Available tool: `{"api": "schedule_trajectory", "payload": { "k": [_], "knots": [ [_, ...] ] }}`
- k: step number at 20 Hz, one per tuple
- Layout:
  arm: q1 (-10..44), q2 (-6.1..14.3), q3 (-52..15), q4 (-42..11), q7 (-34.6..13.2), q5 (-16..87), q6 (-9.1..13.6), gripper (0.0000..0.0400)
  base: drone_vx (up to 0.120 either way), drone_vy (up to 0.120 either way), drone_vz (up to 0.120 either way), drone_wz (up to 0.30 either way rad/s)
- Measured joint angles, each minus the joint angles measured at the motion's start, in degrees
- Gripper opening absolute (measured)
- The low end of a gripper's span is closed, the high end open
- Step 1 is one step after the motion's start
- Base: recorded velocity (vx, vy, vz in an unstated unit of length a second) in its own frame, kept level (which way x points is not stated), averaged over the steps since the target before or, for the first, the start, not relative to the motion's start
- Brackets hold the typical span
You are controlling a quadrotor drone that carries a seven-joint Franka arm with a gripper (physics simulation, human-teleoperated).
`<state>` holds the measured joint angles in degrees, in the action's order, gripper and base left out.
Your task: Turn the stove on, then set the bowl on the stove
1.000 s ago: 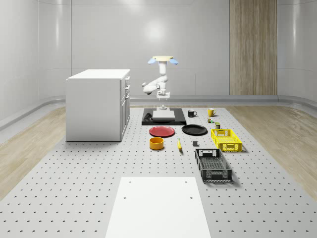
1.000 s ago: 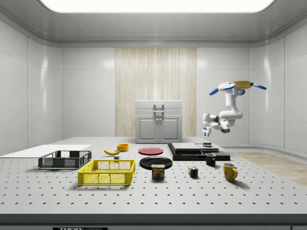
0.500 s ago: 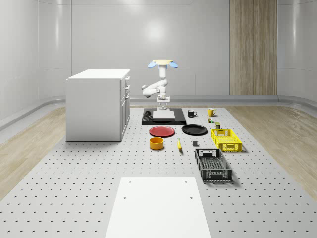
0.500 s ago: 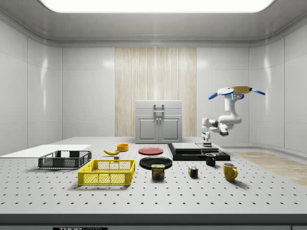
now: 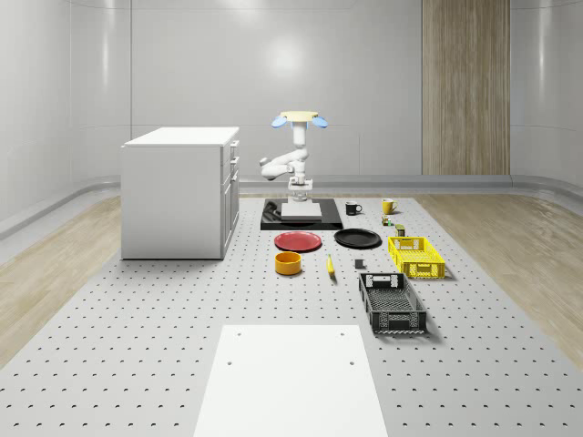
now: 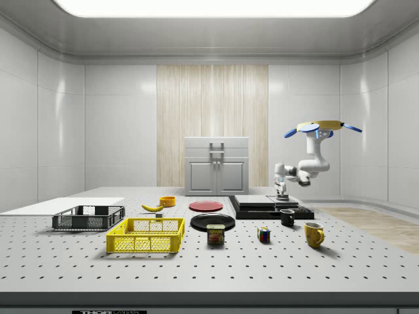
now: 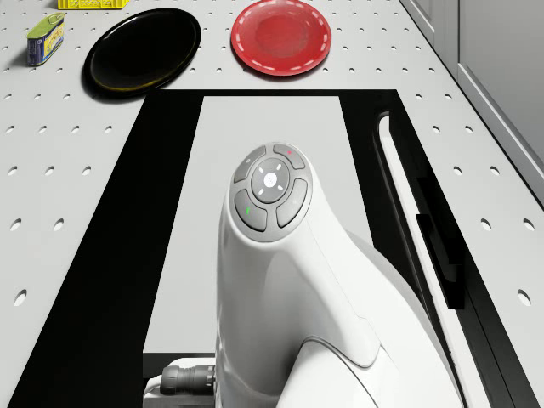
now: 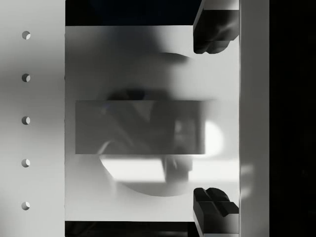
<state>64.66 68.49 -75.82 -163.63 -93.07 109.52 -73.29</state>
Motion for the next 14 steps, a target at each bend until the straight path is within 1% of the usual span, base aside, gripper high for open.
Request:
{"api": "schedule_trajectory", "payload": {
  "k": [3,14],
  "knots": [
    [1.37,0.55,-0.63,1.02,-0.35,-0.47,-0.69,0.0400,0.000,0.000,0.000,0.000],
    [2.77,3.75,1.42,2.64,-0.66,0.78,-4.88,0.0400,0.000,0.000,0.000,0.000]
  ]
}}
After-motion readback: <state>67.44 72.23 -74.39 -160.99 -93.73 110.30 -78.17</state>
